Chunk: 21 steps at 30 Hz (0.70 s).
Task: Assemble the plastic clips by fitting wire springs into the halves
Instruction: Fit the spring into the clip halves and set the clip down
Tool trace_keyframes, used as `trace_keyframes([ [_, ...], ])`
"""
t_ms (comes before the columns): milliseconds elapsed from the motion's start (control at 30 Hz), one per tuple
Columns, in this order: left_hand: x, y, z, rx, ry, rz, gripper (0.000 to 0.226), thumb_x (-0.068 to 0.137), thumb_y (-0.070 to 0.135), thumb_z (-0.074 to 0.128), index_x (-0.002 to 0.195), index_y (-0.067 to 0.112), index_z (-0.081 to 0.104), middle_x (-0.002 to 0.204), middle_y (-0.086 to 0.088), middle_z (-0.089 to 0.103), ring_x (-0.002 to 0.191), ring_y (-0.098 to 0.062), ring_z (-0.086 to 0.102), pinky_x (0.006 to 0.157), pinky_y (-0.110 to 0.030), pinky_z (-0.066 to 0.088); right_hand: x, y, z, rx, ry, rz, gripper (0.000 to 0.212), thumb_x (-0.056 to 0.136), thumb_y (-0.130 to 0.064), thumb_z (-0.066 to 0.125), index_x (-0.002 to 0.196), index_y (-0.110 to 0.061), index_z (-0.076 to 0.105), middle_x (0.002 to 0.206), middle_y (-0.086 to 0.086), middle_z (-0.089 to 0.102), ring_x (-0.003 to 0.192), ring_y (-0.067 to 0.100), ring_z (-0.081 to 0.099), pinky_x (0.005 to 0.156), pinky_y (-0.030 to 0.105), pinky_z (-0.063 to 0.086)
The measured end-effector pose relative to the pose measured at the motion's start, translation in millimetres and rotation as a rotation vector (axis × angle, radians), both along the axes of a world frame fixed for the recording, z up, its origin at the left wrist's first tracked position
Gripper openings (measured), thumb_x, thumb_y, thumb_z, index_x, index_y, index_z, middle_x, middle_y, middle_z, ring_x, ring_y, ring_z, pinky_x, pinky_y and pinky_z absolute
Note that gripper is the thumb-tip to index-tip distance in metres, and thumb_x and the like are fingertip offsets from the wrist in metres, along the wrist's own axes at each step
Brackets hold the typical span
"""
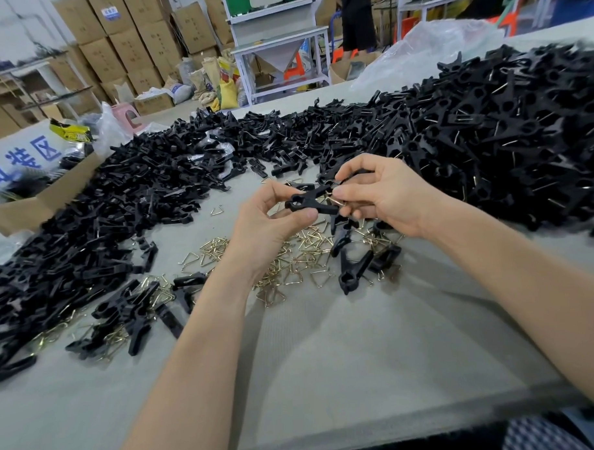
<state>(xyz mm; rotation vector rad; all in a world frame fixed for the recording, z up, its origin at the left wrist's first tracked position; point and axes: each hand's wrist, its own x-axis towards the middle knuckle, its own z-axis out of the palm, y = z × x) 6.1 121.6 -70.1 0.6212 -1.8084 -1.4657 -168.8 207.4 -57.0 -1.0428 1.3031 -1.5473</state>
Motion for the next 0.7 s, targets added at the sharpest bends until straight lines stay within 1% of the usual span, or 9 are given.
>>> trace_keyframes([
  [33,-0.3,0.4,-0.1,0.008,0.002,-0.012,0.026,0.073,0.003,0.078,0.080,0.021,0.061,0.089,0.007,0.072,0.073,-0.012,0.070,0.066,-0.020,0.053,0.3,-0.1,0.5,-0.011,0.015,0.003,0.022,0.080,0.004,0.069,0.095,-0.007,0.058,0.067,0.006,0.069,0.052,0.014,0.064,0.047,0.019,0.049],
  [167,-2.0,2.2,-1.1,0.023,0.015,-0.030,0.025,0.072,0.002,0.078,0.080,0.018,0.060,0.090,0.005,0.071,0.070,-0.010,0.069,0.063,-0.016,0.051,2.1,1.4,1.0,-0.055,0.176,-0.027,0.029,0.078,0.003,0.072,0.101,-0.007,0.057,0.065,0.006,0.067,0.051,0.012,0.058,0.049,0.022,0.047],
  [300,-2.7,3.6,-1.5,0.010,0.020,-0.034,0.025,0.065,0.012,0.080,0.078,0.020,0.060,0.087,0.008,0.072,0.072,-0.011,0.069,0.068,-0.020,0.054,5.5,2.9,-0.1,-0.092,0.307,-0.090,0.030,0.078,0.001,0.073,0.101,-0.008,0.056,0.068,0.010,0.067,0.047,0.008,0.054,0.049,0.020,0.046],
  [400,-3.1,4.3,-1.8,0.018,0.026,-0.041,0.027,0.059,0.018,0.080,0.078,0.020,0.061,0.088,0.007,0.073,0.075,-0.014,0.070,0.071,-0.022,0.055,6.1,2.8,-0.4,-0.096,0.414,-0.132,0.028,0.078,-0.002,0.074,0.099,-0.008,0.057,0.069,0.009,0.069,0.048,0.008,0.056,0.051,0.022,0.049],
  [467,-3.2,3.6,-2.1,0.009,0.018,-0.039,0.026,0.063,0.014,0.080,0.080,0.018,0.061,0.086,0.008,0.072,0.075,-0.013,0.070,0.071,-0.022,0.054,4.3,2.8,1.0,-0.085,0.374,-0.108,0.029,0.078,-0.001,0.074,0.100,-0.005,0.057,0.069,0.010,0.068,0.050,0.010,0.059,0.051,0.024,0.052],
  [533,-3.0,2.8,-2.3,0.011,0.021,-0.040,0.025,0.067,0.008,0.079,0.081,0.017,0.060,0.085,0.009,0.072,0.073,-0.012,0.070,0.070,-0.020,0.054,2.0,2.4,2.0,-0.060,0.250,-0.050,0.029,0.078,0.001,0.073,0.101,-0.005,0.057,0.068,0.011,0.068,0.053,0.013,0.062,0.051,0.023,0.053],
  [567,-3.0,2.4,-2.4,0.010,0.025,-0.044,0.025,0.067,0.008,0.079,0.081,0.017,0.060,0.085,0.010,0.072,0.073,-0.011,0.069,0.069,-0.019,0.053,1.3,2.0,1.9,-0.042,0.203,-0.026,0.029,0.078,0.001,0.073,0.101,-0.006,0.058,0.068,0.010,0.069,0.054,0.014,0.063,0.051,0.023,0.052],
  [633,-2.7,1.9,-2.5,0.008,0.029,-0.054,0.024,0.066,0.010,0.079,0.080,0.018,0.061,0.086,0.010,0.072,0.073,-0.011,0.069,0.070,-0.019,0.053,0.2,1.3,0.4,-0.001,0.140,0.009,0.029,0.078,0.000,0.073,0.101,-0.009,0.059,0.067,0.007,0.069,0.054,0.014,0.063,0.052,0.021,0.051],
  [700,-2.6,1.6,-2.9,0.003,0.023,-0.063,0.024,0.068,0.008,0.079,0.078,0.022,0.062,0.087,0.009,0.073,0.076,-0.013,0.070,0.072,-0.022,0.055,-0.3,0.0,-0.9,0.031,0.090,0.028,0.030,0.078,0.000,0.073,0.104,-0.008,0.059,0.066,0.006,0.069,0.052,0.011,0.060,0.052,0.020,0.050],
])
